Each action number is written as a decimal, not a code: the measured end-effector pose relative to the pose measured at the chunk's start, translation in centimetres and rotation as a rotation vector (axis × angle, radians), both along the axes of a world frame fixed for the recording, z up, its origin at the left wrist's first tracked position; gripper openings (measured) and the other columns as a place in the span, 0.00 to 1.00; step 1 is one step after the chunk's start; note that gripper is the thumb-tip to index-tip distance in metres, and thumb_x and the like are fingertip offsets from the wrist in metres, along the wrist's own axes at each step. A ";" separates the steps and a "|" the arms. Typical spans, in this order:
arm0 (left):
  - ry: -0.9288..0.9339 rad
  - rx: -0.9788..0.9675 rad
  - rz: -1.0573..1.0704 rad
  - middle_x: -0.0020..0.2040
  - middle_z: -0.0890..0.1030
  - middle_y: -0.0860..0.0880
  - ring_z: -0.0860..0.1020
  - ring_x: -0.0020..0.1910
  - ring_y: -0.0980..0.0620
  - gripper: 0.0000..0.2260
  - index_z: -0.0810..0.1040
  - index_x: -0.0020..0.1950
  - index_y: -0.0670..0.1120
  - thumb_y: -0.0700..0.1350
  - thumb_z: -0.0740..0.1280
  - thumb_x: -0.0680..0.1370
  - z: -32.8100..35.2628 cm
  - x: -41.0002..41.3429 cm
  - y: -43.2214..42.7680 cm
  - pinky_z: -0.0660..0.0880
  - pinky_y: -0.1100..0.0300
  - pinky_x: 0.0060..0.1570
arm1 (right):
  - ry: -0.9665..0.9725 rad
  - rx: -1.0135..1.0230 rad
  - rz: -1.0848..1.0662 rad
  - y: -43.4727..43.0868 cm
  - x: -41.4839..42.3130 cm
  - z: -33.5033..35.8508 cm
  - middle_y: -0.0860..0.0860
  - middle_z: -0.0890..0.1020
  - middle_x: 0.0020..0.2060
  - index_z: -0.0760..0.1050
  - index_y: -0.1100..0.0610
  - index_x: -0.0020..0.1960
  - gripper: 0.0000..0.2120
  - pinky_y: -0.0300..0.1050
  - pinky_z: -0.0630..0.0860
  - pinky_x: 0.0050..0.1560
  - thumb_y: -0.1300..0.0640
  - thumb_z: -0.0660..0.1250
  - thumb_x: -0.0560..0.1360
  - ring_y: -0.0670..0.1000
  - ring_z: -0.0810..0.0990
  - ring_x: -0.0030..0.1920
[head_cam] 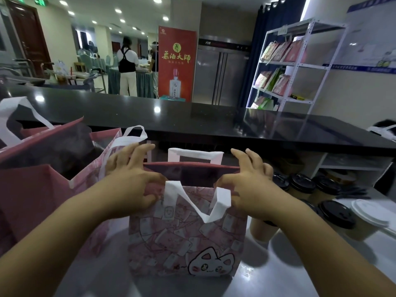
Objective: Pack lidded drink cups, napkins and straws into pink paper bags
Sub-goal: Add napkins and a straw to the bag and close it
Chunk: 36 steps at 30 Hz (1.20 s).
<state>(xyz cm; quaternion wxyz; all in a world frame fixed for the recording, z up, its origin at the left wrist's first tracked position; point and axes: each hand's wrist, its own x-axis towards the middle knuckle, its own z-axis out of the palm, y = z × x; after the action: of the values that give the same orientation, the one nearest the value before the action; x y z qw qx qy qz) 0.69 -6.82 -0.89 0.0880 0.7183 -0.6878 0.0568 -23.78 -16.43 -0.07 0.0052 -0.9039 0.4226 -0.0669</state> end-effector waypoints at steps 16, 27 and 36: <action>0.272 -0.093 -0.213 0.45 0.75 0.61 0.76 0.44 0.58 0.21 0.63 0.46 0.65 0.44 0.71 0.70 -0.2 1.6 -0.7 0.75 0.60 0.40 | -0.233 -0.190 0.132 -1.0 -0.7 -0.4 0.43 0.74 0.32 0.59 0.47 0.44 0.16 0.41 0.58 0.29 0.57 0.67 0.69 0.50 0.72 0.31; 0.131 -0.256 -0.399 0.48 0.80 0.51 0.79 0.43 0.52 0.09 0.81 0.48 0.46 0.38 0.73 0.69 -1.5 2.5 -0.3 0.79 0.53 0.40 | -0.347 -0.444 0.346 -1.1 -1.3 -3.1 0.49 0.83 0.40 0.82 0.56 0.43 0.07 0.49 0.73 0.34 0.64 0.74 0.65 0.55 0.80 0.36; 0.047 -0.230 -0.436 0.46 0.79 0.50 0.77 0.39 0.52 0.06 0.80 0.48 0.44 0.39 0.71 0.71 -1.4 2.6 -0.2 0.77 0.58 0.37 | -0.309 -0.331 0.368 -1.0 -1.6 -2.4 0.49 0.83 0.42 0.83 0.56 0.43 0.06 0.54 0.75 0.35 0.60 0.69 0.69 0.56 0.79 0.38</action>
<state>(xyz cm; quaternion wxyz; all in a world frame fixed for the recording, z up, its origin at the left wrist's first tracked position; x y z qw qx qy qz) 3.28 -6.99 -2.29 0.1954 0.5394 -0.8133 0.0975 -25.37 -17.43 -2.42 -0.0659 -0.9330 0.2292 -0.2695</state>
